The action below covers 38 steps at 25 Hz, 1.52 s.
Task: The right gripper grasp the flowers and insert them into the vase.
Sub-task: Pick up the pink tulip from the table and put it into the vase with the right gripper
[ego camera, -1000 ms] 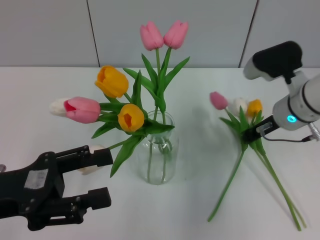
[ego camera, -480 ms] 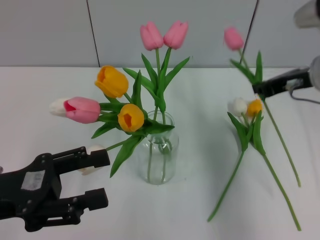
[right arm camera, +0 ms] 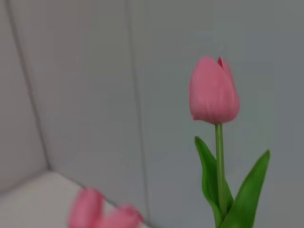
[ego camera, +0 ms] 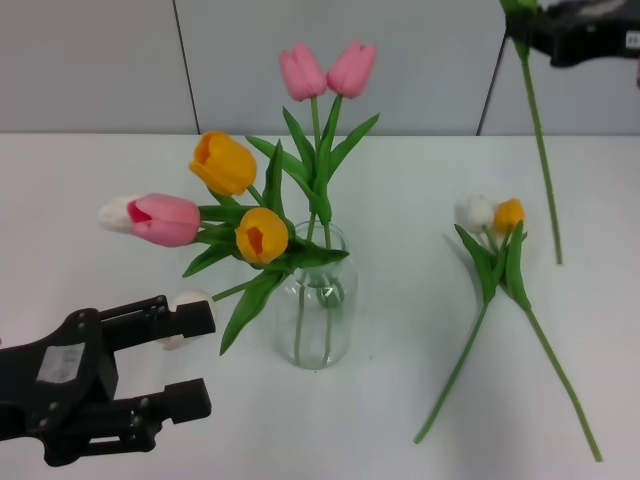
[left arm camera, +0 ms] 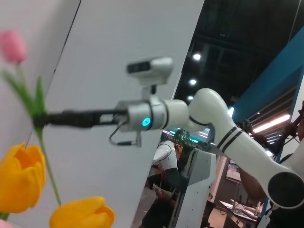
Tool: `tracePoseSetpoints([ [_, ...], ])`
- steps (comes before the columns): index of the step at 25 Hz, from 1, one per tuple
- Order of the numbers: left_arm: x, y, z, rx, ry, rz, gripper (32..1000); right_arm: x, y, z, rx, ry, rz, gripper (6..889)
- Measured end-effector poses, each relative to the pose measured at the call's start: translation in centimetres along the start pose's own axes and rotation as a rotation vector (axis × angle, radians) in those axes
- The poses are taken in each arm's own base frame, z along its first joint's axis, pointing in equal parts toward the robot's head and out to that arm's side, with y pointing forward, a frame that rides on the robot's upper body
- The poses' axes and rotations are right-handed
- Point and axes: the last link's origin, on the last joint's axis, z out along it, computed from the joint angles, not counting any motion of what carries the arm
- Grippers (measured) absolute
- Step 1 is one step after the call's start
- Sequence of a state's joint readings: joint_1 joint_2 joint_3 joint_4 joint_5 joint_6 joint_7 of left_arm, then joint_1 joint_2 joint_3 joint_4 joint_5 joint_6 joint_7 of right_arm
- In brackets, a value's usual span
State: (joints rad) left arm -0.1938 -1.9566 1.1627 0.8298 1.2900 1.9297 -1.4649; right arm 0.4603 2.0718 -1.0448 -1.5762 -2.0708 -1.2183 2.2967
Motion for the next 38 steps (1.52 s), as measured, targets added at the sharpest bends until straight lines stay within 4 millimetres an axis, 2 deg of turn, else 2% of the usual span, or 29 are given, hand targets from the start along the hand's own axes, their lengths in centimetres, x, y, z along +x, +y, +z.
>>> tracePoseSetpoints([
  [4, 0.0, 0.0, -0.1, 0.002, 0.0, -0.001, 814, -1.5, 1.4, -1.0, -0.099, -0.148, -0.03, 51],
  [8, 0.0, 0.0, -0.1, 0.002, -0.001, -0.001, 814, -1.4, 2.4, -0.7, -0.189, -0.241, -0.07, 51],
  [20, 0.1, -0.1, 0.1, -0.003, -0.002, 0.002, 814, 2.8, 3.5, 4.9, -0.415, -0.46, -0.012, 51],
  [38, 0.3, -0.2, 0.4, -0.014, -0.002, 0.005, 815, 3.7, 5.5, 9.1, -0.469, -0.465, -0.046, 51],
])
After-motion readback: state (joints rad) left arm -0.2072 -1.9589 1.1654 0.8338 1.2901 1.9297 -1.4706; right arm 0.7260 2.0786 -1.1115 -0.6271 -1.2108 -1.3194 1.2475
